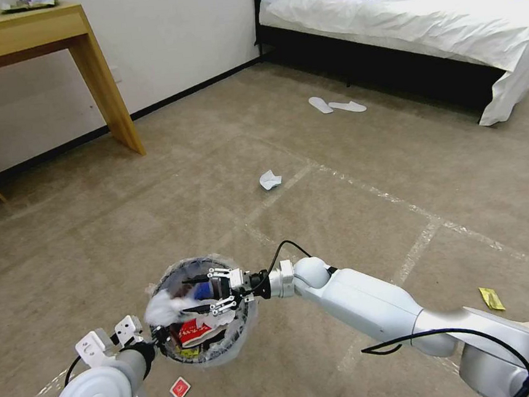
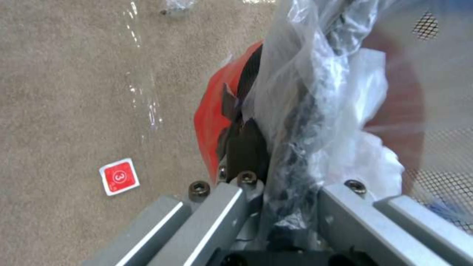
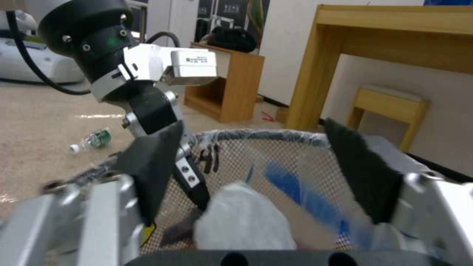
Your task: Pick up the trash bin and place the garbage on the floor into it.
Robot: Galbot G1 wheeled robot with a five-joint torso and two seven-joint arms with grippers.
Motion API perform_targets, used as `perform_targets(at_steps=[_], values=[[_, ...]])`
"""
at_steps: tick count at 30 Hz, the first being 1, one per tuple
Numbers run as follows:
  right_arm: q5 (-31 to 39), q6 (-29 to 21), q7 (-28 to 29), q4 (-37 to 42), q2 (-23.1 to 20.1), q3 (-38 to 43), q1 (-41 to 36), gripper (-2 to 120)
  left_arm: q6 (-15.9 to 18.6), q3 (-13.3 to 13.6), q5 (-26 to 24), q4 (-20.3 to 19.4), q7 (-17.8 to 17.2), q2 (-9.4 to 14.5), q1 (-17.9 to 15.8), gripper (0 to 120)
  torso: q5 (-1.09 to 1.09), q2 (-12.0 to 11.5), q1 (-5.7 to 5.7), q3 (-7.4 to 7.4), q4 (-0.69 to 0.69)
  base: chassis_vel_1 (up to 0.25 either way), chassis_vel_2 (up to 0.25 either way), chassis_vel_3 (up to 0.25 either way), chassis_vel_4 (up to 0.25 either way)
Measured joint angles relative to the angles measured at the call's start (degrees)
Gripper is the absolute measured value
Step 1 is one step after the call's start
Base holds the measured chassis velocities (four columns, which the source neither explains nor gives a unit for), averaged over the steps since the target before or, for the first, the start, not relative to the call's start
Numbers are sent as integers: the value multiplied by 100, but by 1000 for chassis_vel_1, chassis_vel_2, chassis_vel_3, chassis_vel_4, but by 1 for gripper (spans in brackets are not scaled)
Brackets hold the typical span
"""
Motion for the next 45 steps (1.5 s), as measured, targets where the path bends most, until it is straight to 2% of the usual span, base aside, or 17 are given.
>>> perform_targets(at_steps=[2,3,5,15,20,25,27,28,29,31,32,34,35,38,41,45], values=[[-8,9,0,3,-11,6,-15,90,0,-25,6,-23,6,24,29,0,0,0,0,0,0,0,0,0,0],[-8,9,0,3,-11,6,-15,90,0,-25,6,-23,6,24,29,0,0,0,0,0,0,0,0,0,0],[-24,30,3,38,-48,11,-38,99,0,-38,9,-42,10,39,47,0,0,0,0,0,0,0,0,0,0],[-25,103,77,207,-277,53,-39,100,-6,-38,28,-66,16,-3,49,0,1,0,0,0,0,0,0,0,0],[111,98,163,555,-478,544,-84,100,-7,-57,39,-75,13,-23,72,0,1,0,-1,0,0,0,0,0,0],[260,-334,843,1436,-971,1644,-360,100,-7,-131,34,-126,19,-7,109,0,1,0,-1,-1,0,0,0,0,0],[211,-536,2124,1934,-1315,2160,-599,100,-7,-188,27,-149,39,34,142,0,3,0,-1,0,-2,0,0,0,0],[211,-536,2124,1934,-1315,2160,-599,100,-7,-188,27,-149,39,34,142,0,3,0,-1,0,-2,0,0,0,0],[155,-720,2883,2184,-1453,2447,-754,100,-8,-211,16,-178,45,42,158,0,2,0,-1,-1,0,0,0,0,0],[-9,-1128,3756,2518,-1597,3084,-1114,100,-9,-230,7,-208,47,47,167,0,2,0,-1,-1,0,0,0,0,0],[-9,-1128,3756,2518,-1597,3084,-1114,100,-9,-230,7,-208,47,47,167,0,2,0,-1,-1,0,0,0,0,0],[-238,-1274,4314,2667,-1648,3634,-1470,100,-8,-231,0,-240,26,49,175,0,1,0,-1,-1,-1,0,0,0,0],[-238,-1274,4314,2667,-1648,3634,-1470,100,-8,-231,0,-240,26,49,175,0,1,0,-1,-1,-1,0,0,0,0],[-459,-1343,5107,2956,-1658,4570,-2282,100,19,-252,-78,-321,-63,39,187,0,2,0,-1,-1,-1,0,0,0,0],[-510,-1364,5295,3089,-1644,4889,-2584,100,42,-263,-105,-346,-115,24,191,0,3,0,-1,-1,1,0,0,0,0],[-691,-1478,5485,3497,-1496,5895,-3441,100,111,-310,-160,-410,-224,-37,205,0,1,0,-1,-1,-1,0,0,0,0]])
